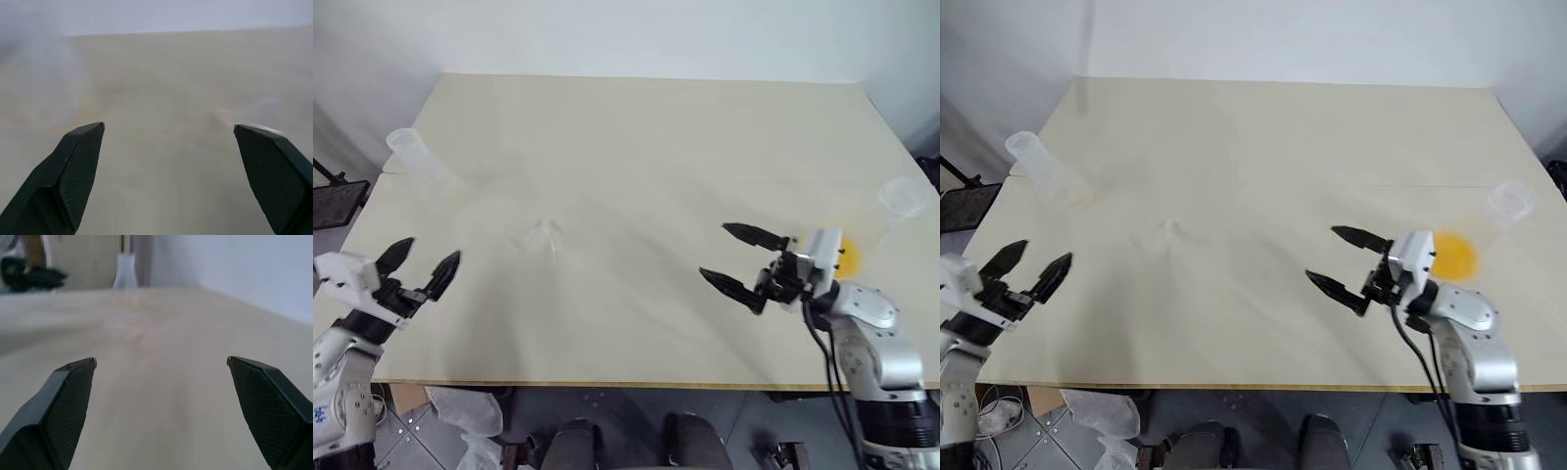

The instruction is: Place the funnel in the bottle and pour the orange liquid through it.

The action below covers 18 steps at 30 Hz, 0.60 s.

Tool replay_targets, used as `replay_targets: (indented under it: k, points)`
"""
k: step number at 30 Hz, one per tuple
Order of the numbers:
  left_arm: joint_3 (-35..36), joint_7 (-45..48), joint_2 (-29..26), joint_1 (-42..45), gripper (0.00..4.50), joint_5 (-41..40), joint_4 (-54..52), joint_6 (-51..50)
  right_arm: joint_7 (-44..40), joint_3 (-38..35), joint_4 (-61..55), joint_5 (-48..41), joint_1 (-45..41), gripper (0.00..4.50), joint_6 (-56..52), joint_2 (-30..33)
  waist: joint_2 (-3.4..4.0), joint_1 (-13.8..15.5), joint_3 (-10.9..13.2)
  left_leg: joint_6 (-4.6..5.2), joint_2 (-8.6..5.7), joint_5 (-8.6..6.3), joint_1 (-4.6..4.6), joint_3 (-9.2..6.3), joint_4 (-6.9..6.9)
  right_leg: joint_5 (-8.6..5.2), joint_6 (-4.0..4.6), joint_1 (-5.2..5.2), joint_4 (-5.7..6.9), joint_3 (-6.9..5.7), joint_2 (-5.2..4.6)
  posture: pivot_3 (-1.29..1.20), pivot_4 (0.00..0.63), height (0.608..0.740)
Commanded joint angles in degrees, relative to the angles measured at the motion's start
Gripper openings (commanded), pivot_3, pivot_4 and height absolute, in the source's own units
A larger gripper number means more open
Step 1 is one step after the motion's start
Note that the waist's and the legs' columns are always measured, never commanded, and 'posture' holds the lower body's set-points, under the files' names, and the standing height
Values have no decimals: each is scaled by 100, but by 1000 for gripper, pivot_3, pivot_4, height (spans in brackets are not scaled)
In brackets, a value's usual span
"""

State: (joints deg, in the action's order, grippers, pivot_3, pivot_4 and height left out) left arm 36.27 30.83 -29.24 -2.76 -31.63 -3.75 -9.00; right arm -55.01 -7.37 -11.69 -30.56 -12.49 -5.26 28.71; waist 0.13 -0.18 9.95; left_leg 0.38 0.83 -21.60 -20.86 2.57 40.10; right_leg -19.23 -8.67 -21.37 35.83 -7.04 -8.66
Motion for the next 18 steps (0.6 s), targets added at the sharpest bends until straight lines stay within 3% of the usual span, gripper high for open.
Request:
replay_targets:
  k: [1,5,10,15,18]
  points:
    - [572,-878,301,-115,4500,20,-112,163,411,205,-298,137,-185,4477,21,-263,-4,23,-2,0,-1,0,-4,-6,1,0,0,0,0,-3,0,0,150,740]
    - [527,-1497,663,-128,4500,245,-262,230,468,444,-300,311,-281,4477,74,-377,-8,24,-4,0,-4,0,-7,-16,4,0,0,1,1,-6,-1,0,150,740]
    - [202,-1697,478,337,4500,240,-289,-131,388,435,-241,335,-227,4477,92,-285,-17,26,-9,0,-7,0,-11,-22,5,0,0,3,1,-15,-1,0,150,740]
    - [-207,-2323,-428,1986,4500,476,600,-1403,338,388,-287,275,-124,4477,8,-214,-31,11,-10,-5,-2,3,-14,-30,8,0,0,2,6,-25,7,0,150,740]
    - [-605,-2297,-880,2879,4500,816,1375,-1521,321,417,-313,266,-83,4477,-28,-215,-31,-38,-10,-5,-10,3,-7,-21,-4,0,0,-1,8,-23,3,0,150,740]
